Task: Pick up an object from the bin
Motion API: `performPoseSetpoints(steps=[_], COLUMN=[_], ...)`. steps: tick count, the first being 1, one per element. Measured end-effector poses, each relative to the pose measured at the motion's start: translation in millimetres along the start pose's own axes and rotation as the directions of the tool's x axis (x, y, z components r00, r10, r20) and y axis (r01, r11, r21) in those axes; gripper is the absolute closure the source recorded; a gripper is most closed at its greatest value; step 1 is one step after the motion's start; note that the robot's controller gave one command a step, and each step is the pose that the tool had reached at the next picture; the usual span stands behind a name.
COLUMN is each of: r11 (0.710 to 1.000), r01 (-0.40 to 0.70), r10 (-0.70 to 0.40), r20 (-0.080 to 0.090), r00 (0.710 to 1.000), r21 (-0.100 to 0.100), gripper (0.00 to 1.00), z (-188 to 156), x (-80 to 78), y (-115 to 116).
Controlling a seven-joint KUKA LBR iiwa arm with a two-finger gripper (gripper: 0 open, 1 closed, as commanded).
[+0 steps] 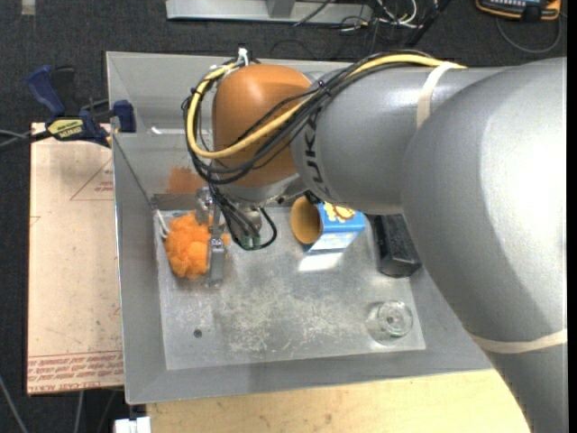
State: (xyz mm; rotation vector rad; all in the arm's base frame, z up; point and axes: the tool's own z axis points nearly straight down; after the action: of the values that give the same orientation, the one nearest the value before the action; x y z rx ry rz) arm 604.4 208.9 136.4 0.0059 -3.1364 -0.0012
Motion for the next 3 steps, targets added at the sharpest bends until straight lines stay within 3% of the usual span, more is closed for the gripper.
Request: performPoseSetpoints(steps=[1,2,3], r11=[1.0,0.999,0.991], r01=[-0.003,0.043,0.134], r10=[0.003,-0.043,-0.134], r20=[0.007,0.014,0.015], r00=[1.0,0.999,0.991], r21=[-0.001,-0.003,-0.002], gripper=[0.0,0.0,1.0], z=[-5,28,64], x=[-1.7,1.0,14.7], y=[-1,0,0])
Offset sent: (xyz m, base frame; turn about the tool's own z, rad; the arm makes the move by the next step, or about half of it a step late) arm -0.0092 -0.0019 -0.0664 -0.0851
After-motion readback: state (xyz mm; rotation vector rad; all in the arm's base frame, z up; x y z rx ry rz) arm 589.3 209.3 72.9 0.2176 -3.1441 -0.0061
